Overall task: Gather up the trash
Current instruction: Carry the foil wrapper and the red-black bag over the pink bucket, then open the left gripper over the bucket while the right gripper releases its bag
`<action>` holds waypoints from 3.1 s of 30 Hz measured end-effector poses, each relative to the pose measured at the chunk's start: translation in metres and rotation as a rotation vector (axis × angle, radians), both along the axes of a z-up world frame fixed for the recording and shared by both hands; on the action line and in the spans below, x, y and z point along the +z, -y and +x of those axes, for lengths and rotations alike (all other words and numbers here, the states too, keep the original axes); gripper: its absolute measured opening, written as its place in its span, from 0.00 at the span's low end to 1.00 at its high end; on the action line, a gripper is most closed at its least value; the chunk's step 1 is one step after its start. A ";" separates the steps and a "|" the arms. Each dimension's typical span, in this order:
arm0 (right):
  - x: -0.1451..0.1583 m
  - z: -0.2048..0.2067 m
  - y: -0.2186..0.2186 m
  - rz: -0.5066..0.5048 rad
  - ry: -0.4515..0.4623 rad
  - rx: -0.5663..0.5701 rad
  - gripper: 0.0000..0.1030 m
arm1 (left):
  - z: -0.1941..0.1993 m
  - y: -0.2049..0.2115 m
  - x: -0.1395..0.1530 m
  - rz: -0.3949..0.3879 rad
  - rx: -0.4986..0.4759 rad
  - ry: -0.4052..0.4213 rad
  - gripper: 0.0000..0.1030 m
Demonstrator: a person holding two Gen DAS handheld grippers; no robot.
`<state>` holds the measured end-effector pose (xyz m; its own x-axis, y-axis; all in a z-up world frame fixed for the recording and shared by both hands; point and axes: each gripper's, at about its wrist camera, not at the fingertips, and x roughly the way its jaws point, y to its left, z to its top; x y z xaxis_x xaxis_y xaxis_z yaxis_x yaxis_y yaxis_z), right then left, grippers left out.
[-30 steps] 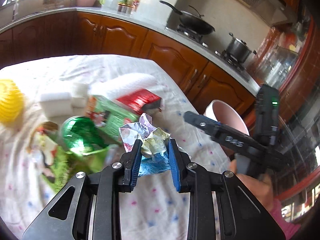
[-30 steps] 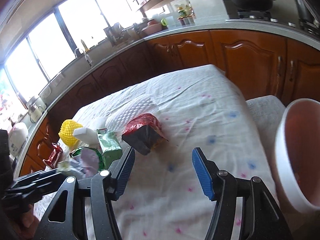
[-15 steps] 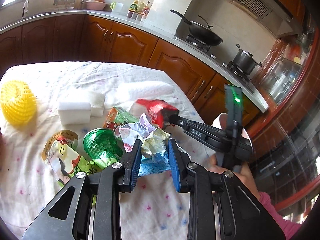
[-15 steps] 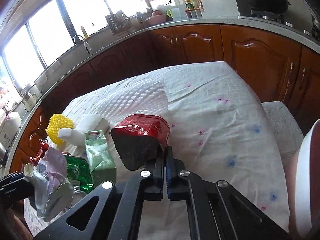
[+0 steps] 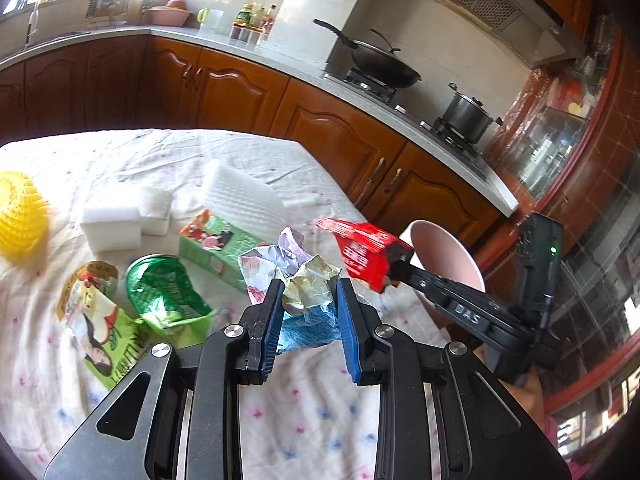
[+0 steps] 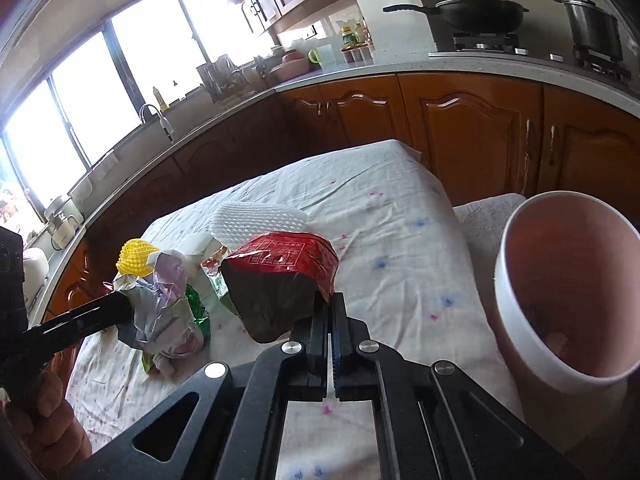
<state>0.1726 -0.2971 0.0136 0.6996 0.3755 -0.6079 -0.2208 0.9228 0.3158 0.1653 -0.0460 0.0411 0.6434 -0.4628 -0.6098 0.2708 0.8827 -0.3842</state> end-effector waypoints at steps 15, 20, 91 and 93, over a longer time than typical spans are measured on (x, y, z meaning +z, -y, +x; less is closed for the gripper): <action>0.009 -0.038 0.064 0.028 0.028 -0.130 0.01 | -0.002 0.054 0.007 0.047 -0.093 0.015 0.24; 0.011 -0.044 0.081 0.031 0.034 -0.167 0.01 | 0.001 0.073 0.010 0.062 -0.124 0.021 0.24; -0.012 -0.010 0.218 -0.052 -0.148 -0.357 0.07 | 0.095 0.298 -0.026 0.213 -0.405 -0.107 0.26; -0.013 -0.009 0.220 -0.047 -0.156 -0.357 0.09 | 0.096 0.302 -0.030 0.217 -0.413 -0.125 0.29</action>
